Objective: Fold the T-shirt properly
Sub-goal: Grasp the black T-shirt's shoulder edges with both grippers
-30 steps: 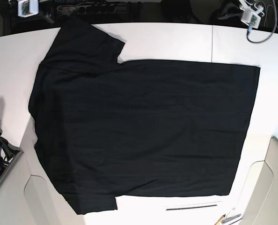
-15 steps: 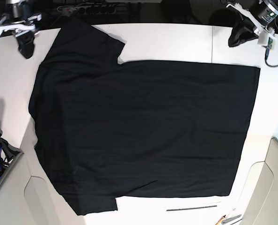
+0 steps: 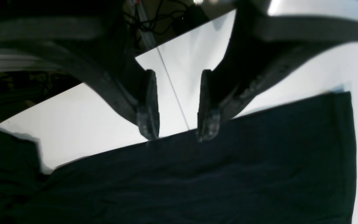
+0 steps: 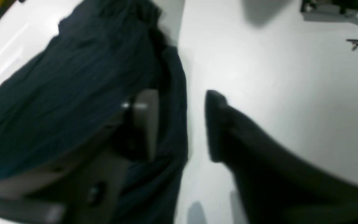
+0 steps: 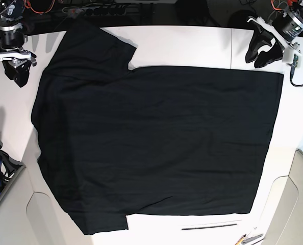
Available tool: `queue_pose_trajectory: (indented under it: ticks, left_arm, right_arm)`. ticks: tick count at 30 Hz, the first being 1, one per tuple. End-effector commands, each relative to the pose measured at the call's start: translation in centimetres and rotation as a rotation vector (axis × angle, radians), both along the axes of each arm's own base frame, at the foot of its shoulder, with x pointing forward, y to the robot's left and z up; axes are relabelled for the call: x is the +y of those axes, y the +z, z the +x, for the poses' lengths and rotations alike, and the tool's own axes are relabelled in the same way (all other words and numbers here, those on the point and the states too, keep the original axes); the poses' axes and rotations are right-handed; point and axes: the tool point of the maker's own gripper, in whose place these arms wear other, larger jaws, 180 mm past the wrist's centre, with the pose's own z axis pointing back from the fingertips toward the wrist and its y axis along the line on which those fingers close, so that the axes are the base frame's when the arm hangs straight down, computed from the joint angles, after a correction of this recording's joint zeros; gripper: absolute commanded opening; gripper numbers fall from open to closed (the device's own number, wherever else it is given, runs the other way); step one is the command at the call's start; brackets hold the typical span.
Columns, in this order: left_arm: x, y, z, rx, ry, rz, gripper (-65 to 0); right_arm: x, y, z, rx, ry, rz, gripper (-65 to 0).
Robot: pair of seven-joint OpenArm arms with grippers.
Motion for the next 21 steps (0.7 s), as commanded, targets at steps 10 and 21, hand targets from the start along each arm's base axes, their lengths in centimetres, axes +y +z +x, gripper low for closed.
queue_pose_trajectory:
  ticks: [10, 21]
  left_arm:
    - [-0.2, 1.0, 0.4, -0.035, -0.011, -0.013, -40.8]
    - [-0.1, 1.0, 0.4, -0.037, -0.010, -0.012, -40.8]
  right_arm:
    - [1.3, -5.4, 1.9, 0.060, 0.030, 0.208, -26.4]
    - [7.4, -8.3, 3.2, 0.121, 0.180, 0.330, -36.4]
